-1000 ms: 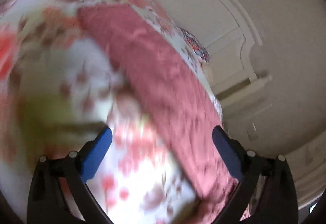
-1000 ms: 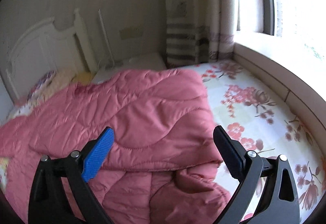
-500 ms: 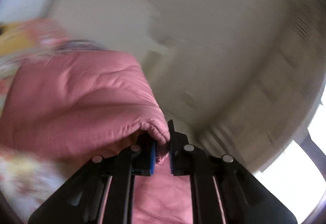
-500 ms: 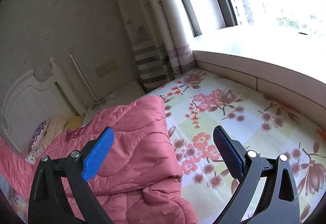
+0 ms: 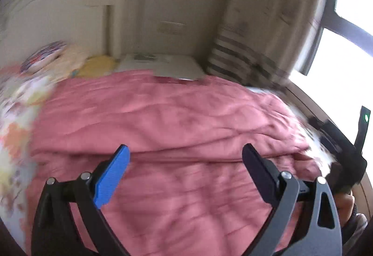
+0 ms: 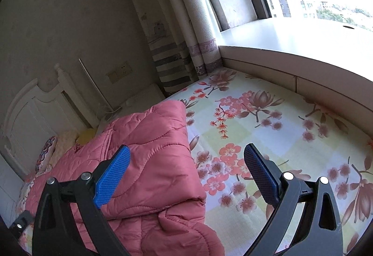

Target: Fold large clothes

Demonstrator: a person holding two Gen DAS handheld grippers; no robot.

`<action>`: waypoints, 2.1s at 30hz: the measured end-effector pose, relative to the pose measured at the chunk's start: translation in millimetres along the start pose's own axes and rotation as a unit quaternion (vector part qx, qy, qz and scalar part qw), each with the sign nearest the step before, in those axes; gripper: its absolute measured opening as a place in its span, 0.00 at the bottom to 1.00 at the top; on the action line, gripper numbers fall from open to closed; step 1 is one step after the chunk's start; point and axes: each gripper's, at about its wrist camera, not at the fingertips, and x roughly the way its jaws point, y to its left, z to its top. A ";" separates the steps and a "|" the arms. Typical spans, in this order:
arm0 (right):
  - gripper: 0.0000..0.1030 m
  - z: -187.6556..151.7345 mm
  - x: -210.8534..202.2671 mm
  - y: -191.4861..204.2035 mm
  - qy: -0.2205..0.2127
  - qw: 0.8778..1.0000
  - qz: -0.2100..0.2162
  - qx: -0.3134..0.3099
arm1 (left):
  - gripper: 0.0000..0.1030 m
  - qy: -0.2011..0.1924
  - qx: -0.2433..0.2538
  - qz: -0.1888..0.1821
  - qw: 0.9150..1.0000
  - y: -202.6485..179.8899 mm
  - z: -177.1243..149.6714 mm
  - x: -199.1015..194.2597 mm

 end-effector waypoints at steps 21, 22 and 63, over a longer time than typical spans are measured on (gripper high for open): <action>0.79 -21.1 74.8 129.0 0.202 0.966 0.133 -0.087 | 0.95 -0.013 -0.157 0.134 0.978 125.2 -37.6 -30.2; 0.67 -23.8 75.6 132.6 0.195 0.968 0.128 -0.096 | 0.95 -0.011 -0.160 0.134 0.978 126.7 -37.4 -29.4; 0.93 -78.0 69.0 180.6 0.162 0.934 0.026 -0.317 | 0.98 0.100 -0.018 0.133 0.986 80.3 17.4 60.0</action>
